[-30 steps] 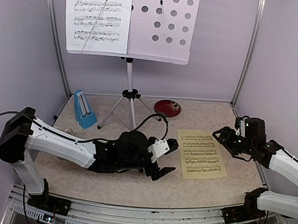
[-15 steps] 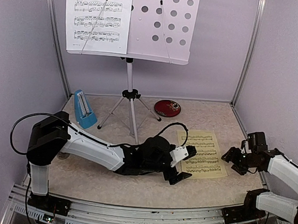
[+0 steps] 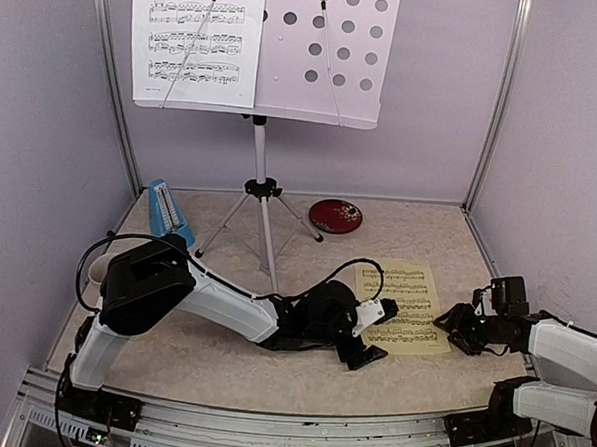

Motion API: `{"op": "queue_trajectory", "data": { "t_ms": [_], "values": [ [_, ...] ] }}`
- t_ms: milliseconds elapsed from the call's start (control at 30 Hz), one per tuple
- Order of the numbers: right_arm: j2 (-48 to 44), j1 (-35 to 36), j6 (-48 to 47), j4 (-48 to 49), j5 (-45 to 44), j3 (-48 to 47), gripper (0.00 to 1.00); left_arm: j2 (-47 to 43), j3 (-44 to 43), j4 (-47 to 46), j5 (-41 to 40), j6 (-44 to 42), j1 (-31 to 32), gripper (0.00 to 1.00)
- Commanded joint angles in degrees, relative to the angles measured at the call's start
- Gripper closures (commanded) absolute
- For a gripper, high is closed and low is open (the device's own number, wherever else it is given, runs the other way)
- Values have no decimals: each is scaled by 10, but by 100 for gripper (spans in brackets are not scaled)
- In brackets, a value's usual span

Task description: Set up the instrument practice props

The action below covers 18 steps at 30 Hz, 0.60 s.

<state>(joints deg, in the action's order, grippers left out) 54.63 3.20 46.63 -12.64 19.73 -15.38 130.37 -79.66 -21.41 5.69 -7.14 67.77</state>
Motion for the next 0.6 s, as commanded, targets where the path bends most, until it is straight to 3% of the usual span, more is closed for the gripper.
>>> {"op": "queue_trajectory", "data": {
  "t_ms": [0, 233, 400, 567],
  "values": [
    [-10, -5, 36, 17, 57, 24, 47, 27, -18, -6, 17, 13, -4, 11],
    [-57, -5, 69, 57, 89, 28, 60, 35, -18, -11, 17, 16, -6, 11],
    [-31, -5, 54, -13, 44, 10, 54, 34, -19, -10, 18, 14, -9, 11],
    [-37, -5, 67, -17, 39, 9, 52, 32, -18, -10, 19, 12, -12, 12]
  ]
}}
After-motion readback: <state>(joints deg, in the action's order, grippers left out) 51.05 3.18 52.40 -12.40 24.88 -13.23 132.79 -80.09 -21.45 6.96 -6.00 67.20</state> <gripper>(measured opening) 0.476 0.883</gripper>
